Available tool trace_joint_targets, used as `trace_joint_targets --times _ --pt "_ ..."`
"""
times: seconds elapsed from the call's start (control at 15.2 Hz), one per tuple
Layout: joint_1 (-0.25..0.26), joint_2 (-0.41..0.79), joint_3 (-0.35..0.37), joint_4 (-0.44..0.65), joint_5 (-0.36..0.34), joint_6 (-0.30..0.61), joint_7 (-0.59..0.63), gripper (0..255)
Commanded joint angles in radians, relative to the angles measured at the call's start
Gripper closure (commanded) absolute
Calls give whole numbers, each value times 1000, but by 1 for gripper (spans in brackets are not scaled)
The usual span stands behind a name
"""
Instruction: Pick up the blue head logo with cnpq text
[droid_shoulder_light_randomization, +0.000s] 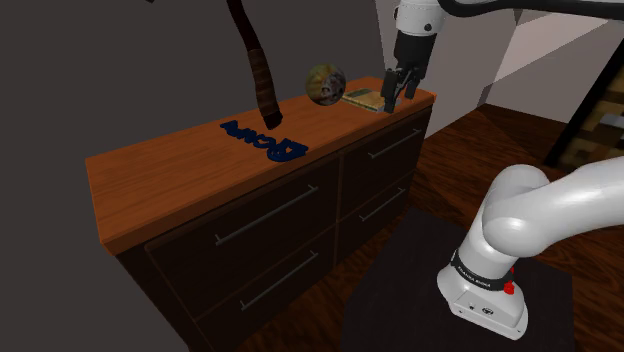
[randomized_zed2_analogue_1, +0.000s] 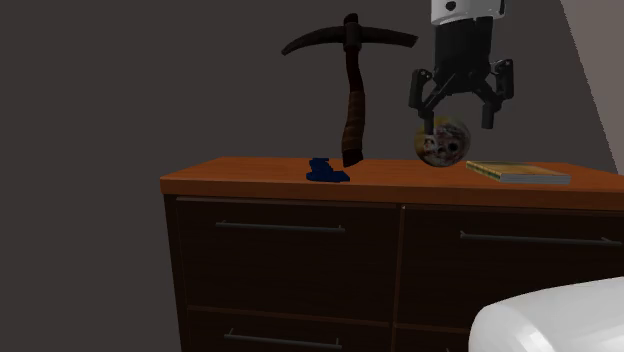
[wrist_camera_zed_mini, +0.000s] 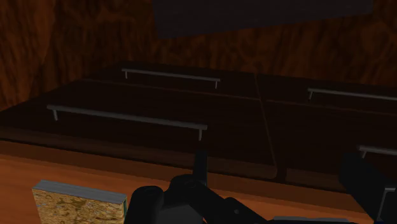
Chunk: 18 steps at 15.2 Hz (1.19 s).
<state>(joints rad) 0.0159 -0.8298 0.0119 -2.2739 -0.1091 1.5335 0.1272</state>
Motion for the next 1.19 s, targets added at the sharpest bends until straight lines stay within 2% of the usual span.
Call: trace_joint_targets --times 0.0,0.59,1.12 --pt "0 0 0 0 0 0 0 0" --pt "11 320 87 170 67 115 139 0" --pt "20 626 150 410 81 155 253 0"
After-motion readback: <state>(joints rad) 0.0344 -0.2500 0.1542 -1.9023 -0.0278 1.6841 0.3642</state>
